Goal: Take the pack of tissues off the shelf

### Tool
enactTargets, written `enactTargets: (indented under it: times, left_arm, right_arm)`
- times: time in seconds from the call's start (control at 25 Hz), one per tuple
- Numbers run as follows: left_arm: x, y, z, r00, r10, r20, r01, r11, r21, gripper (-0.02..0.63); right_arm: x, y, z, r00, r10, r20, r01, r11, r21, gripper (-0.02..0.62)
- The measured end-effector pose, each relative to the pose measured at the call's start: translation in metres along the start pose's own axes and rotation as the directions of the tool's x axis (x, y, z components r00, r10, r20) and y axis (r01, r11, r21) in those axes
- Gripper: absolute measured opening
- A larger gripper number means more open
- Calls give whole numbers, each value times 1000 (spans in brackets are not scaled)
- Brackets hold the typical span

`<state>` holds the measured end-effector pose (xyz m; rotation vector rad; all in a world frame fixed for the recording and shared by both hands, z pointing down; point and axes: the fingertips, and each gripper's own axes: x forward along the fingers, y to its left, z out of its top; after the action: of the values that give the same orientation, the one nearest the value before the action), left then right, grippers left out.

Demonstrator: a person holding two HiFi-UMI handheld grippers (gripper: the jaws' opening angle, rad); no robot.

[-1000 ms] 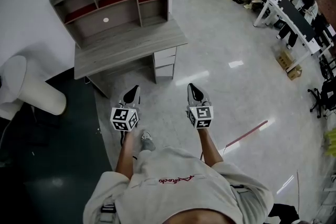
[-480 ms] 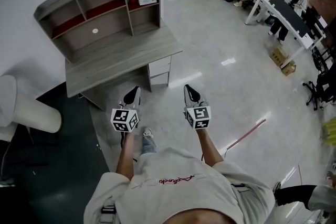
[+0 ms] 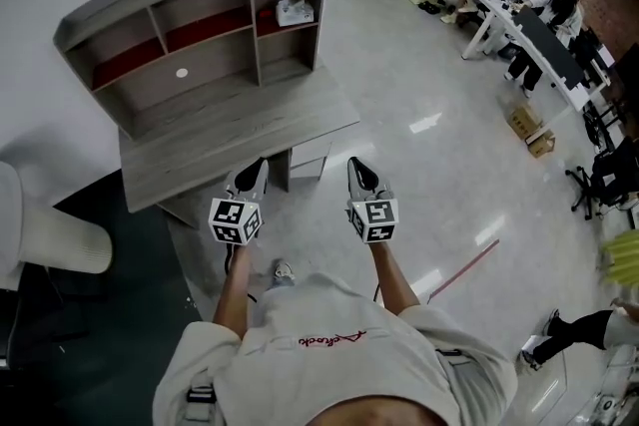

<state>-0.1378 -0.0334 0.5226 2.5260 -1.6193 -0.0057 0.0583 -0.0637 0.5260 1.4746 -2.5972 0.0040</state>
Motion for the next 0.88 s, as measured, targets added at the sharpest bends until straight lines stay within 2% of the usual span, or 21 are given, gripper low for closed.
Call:
enactTargets:
  times: [0.48, 0.68, 0.88]
  left_arm:
    - [51, 100, 19, 998, -59, 7, 59, 998, 6, -2]
    - [68, 113, 18, 996, -92, 5, 92, 996, 1, -2]
    - [83, 104, 9, 991, -136, -12, 135, 991, -14, -2]
  right_arm:
    - [97, 15, 20, 997, -74, 11, 75, 997, -5, 6]
    - [100, 12, 6, 994, -110, -18, 111, 994, 2, 6]
    - [97, 5, -1, 989, -143, -42, 144, 990, 6, 6]
